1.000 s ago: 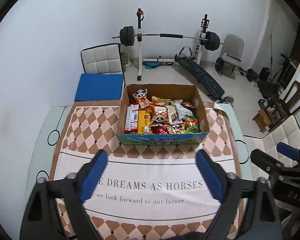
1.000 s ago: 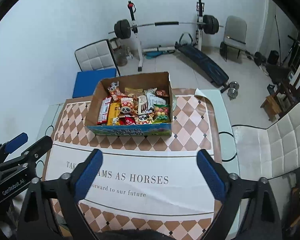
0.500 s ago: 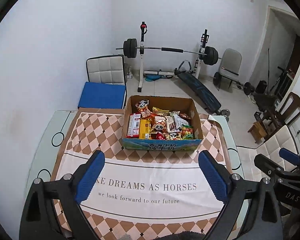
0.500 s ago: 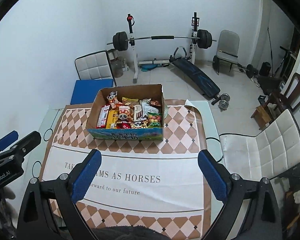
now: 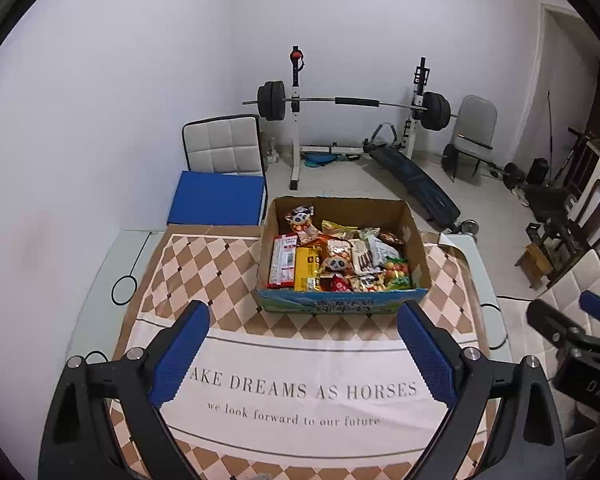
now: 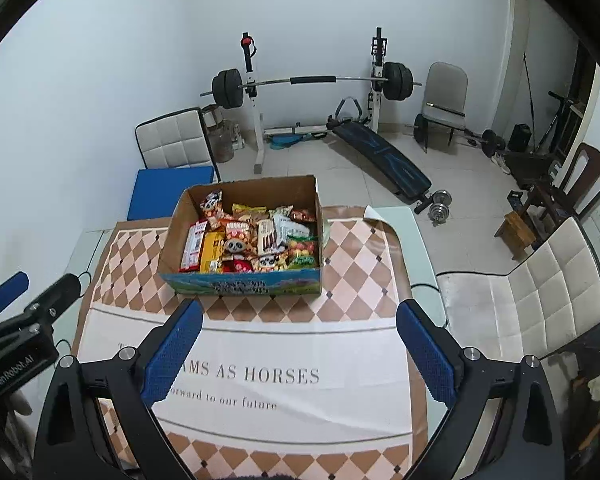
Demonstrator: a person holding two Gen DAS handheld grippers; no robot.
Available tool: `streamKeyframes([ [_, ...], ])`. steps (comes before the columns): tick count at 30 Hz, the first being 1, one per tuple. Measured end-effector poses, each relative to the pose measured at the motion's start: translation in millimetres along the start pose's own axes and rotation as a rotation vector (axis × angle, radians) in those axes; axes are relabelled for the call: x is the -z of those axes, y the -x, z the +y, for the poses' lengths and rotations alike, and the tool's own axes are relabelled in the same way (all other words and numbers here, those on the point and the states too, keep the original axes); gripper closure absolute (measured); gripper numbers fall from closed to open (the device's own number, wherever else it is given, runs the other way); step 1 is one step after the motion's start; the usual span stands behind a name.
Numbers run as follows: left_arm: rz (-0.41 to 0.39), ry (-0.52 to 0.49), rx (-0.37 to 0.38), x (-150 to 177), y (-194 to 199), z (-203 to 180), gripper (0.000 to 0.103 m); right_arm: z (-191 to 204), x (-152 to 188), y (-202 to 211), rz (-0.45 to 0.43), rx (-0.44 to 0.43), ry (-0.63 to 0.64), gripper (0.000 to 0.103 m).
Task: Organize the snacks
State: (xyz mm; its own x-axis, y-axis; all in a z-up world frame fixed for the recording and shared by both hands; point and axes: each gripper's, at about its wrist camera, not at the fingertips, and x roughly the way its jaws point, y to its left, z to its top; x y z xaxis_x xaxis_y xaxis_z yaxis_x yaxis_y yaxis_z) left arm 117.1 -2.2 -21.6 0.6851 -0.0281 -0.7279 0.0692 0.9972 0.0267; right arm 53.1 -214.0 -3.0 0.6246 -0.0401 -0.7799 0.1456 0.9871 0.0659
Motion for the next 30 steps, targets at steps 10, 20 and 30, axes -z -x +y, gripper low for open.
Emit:
streamKeyframes([
  [10, -0.022, 0.007, -0.01, -12, -30, -3, 0.007, 1, -21, -38, -0.01, 0.036, -0.001, 0.003],
  [20, -0.032, -0.015, -0.009, -24, -56, -10, 0.007, 0, -33, -65, -0.007, 0.054, -0.013, 0.003],
  [30, -0.018, -0.019, 0.002, -28, -71, -14, 0.007, -5, -37, -79, 0.005, 0.064, -0.019, 0.003],
])
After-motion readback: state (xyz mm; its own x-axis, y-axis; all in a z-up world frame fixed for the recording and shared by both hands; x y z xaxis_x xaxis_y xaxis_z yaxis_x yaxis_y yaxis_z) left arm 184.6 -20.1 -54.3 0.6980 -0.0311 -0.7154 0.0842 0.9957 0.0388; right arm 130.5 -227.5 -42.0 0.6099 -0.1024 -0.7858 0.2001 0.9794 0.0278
